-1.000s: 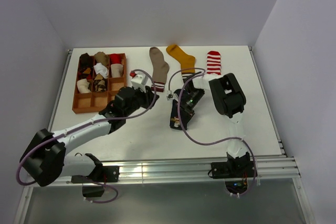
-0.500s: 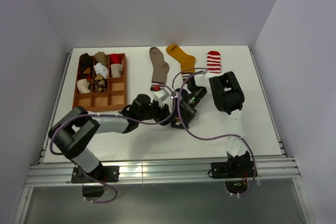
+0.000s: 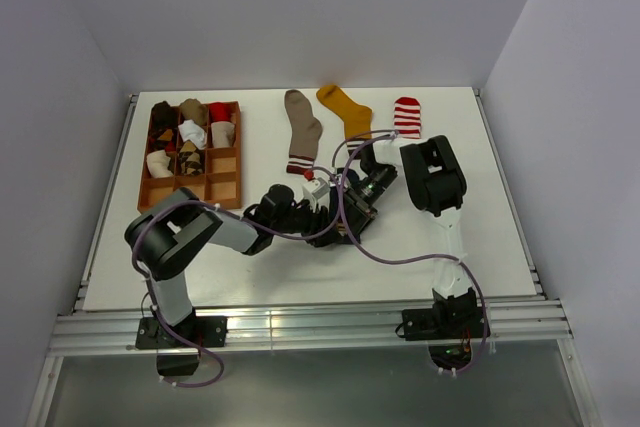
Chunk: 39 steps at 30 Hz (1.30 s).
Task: Roll the socks
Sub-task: Roll the sock at the center of the board.
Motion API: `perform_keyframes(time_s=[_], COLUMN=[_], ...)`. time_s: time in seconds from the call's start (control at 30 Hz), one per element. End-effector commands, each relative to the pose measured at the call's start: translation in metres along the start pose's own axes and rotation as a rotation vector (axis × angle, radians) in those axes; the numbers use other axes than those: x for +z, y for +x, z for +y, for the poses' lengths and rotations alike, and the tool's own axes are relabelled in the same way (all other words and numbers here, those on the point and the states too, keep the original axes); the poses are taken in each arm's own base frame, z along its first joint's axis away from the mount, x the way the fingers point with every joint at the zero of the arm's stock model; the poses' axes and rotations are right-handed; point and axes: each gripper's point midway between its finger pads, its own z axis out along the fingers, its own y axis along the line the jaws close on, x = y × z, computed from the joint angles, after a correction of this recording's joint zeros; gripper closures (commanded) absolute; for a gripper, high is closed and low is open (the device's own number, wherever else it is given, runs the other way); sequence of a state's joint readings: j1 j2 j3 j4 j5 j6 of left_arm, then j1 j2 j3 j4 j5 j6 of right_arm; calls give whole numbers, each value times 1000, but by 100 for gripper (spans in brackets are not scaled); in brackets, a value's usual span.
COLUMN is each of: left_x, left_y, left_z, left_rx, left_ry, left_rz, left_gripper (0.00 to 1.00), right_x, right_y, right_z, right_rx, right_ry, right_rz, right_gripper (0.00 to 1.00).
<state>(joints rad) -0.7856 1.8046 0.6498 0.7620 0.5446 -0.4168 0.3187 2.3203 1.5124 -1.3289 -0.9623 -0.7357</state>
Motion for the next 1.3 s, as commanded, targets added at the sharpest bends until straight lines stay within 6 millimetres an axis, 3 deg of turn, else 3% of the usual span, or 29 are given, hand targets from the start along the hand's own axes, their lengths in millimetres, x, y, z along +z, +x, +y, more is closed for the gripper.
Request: perform_keyframes(time_s=[0.0,0.3,0.47,0.57,0.67,0.83,0.9,1.03,1.07,1.1,1.17,1.2,1.27], left_x=[7,13,18,23,29,24,22,19,16,16,11,10,3], left_y=[-16,-3,-1,0,9,39,44,63,66,67,70,69,73], left_z=[-13,-4,4,10,17,32,32,29,31,28,18,16,13], left_rx=[23,6,-16,-48,-134,-325,-396,-539,-576,-615,-669,-702,-749], left_ry=[66,39,4,-44,-85,-213,-216,-191,-196,-185,-125,-114,-82], left_rz=[-55,-29,-17,0,54,144,159,235,249,260,276,279,306], left_gripper=[51,52,61,74,99,100,100,100,100,100,100,100,100], right_x=[-4,-10,-13,-14,-18,-39,-55,-86,-90,-103,-104,-113,-109], right_y=[-8,-13,-15,-16,-18,-24,-30,-34,-31,-32,-25,-25,-18], right_z=[-3,-5,-9,-10,-15,-28,-24,-14,-23,-11,-14,-3,-1], right_rx=[16,31,47,42,14,-66,-140,-258,-281,-360,-429,-504,-573], right_ry=[-4,-2,5,16,72,309,411,557,620,678,738,783,798], right_rz=[-19,-49,-65,-71,-89,-170,-246,-365,-385,-424,-448,-478,-493], right_gripper=[69,69,69,69,68,53,49,47,47,47,47,46,45])
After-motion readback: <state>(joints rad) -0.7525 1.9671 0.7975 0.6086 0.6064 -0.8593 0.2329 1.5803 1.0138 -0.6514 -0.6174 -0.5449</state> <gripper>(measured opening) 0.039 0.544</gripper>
